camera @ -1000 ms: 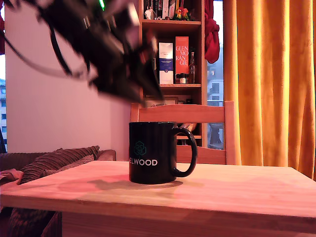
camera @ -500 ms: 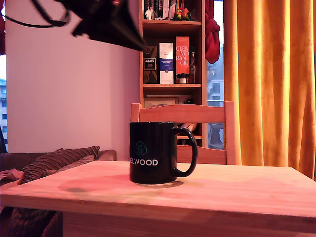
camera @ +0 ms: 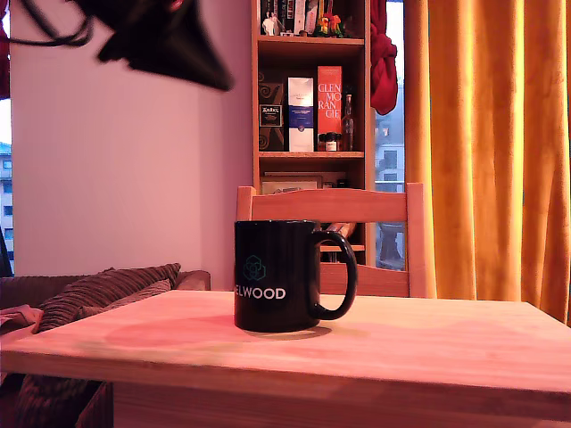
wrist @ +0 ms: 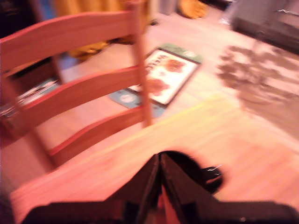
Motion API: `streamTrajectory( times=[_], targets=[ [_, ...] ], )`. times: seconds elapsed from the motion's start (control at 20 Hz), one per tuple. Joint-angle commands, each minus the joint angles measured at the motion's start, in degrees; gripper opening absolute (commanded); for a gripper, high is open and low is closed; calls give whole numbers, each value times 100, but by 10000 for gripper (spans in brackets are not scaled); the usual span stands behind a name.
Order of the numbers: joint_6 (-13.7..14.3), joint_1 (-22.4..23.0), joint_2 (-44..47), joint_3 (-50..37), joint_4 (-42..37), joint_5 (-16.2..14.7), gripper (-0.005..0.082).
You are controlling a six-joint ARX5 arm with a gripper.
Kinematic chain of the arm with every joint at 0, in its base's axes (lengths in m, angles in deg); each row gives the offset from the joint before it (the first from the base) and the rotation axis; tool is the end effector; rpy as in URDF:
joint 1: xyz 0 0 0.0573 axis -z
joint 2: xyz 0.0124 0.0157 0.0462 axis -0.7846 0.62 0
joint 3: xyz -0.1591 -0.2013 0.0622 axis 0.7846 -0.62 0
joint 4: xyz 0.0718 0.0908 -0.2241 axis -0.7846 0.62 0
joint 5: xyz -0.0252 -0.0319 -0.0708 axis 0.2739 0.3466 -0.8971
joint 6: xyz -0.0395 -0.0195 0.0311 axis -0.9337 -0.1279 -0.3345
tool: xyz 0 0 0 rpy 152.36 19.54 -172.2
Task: Pick up the coffee capsules on the table and drop them inside the coffee cup
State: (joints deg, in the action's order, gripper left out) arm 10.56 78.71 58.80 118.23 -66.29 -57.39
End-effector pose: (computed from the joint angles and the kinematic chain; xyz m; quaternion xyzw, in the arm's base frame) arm 0.2425 -0.1330 0.2960 0.0279 0.2391 -0.3621 0.9005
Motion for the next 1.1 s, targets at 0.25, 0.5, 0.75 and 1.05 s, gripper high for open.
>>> streamTrajectory(
  times=[0.25,0.5,0.75,1.05],
  targets=[
    [74,-1425,-1069,-1532,-651,-269,-21],
    [-258,-2214,-2229,-2634,-1029,-258,-21],
    [-586,-2391,-3764,-3713,-1193,-160,-21],
    [-699,-2391,-5357,-4113,-457,258,-21]
  ],
)
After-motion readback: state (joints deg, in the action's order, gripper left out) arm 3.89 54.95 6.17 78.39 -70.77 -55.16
